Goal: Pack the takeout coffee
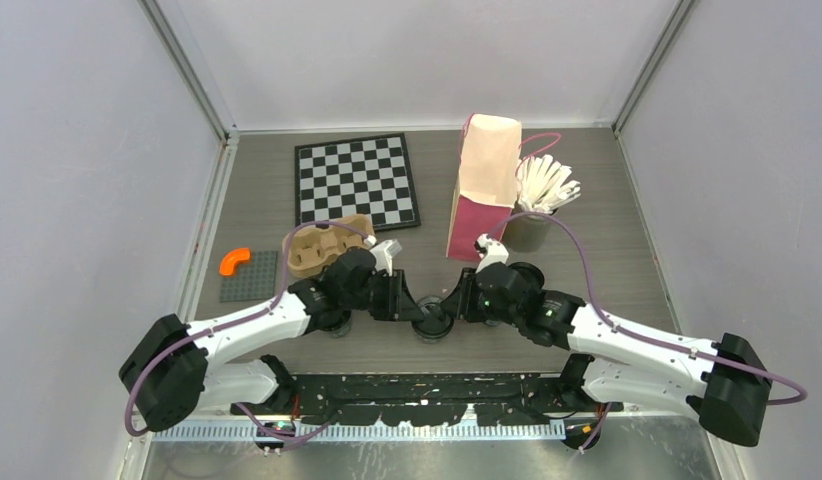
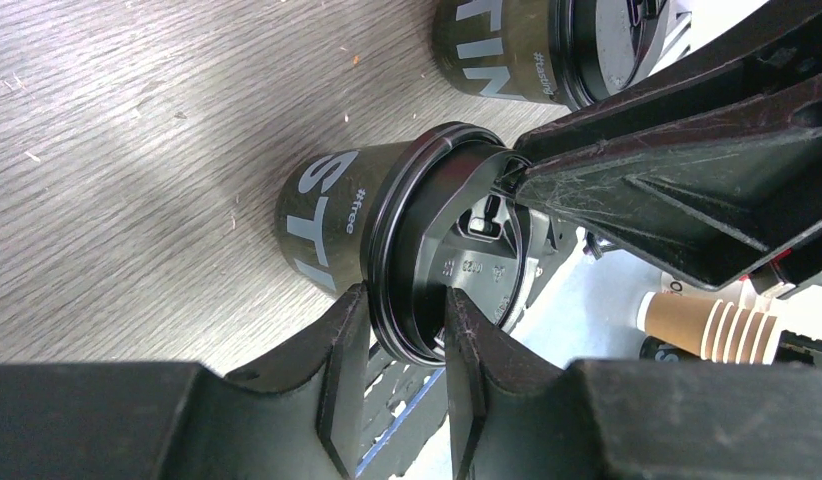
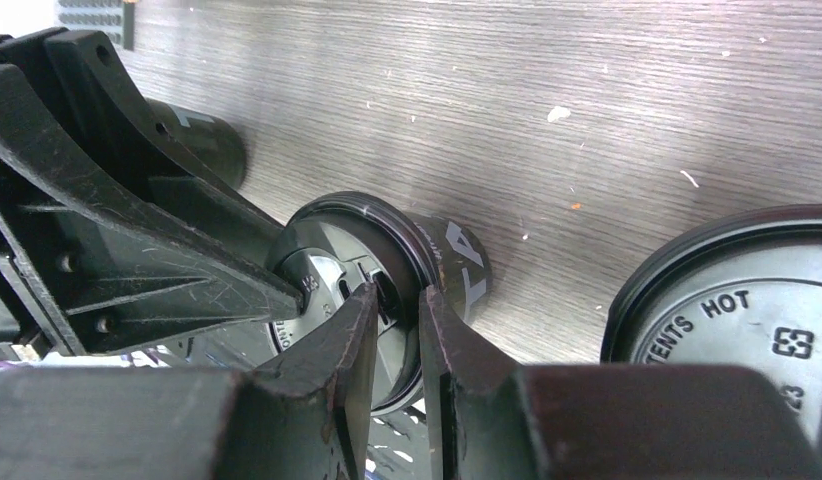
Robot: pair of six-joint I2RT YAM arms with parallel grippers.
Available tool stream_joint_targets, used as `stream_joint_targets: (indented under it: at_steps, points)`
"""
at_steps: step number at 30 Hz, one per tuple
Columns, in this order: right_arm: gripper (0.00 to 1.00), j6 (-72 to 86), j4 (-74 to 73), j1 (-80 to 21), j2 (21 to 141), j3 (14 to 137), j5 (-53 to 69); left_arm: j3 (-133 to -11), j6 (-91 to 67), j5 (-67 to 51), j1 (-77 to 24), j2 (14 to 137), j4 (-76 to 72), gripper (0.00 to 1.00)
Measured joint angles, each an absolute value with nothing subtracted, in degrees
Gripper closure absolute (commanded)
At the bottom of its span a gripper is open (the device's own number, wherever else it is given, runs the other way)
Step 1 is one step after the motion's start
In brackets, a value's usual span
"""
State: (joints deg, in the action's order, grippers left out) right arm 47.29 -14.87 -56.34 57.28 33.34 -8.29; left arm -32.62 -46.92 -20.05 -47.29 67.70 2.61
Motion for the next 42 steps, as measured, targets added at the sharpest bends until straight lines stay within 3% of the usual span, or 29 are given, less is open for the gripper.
stream_joint_targets:
  at_steps: [21, 31, 42]
  points:
    - [0.71, 55.96, -3.46, -55.22, 54.50, 25.41, -10.41, -30.00, -50.85, -20.64, -47.40, 69.23, -2.33, 0.73]
    - [0.55, 54.04, -8.71, -55.18, 56.27, 30.50, -9.47, -27.18, -57.41, -17.85, -50.09, 67.11, -6.85, 0.74]
    - [0.46, 51.77, -17.98, -55.90, 53.91, 33.76, -9.30, -28.05, -58.76, -14.11, -51.79, 66.57, -5.41, 0.74]
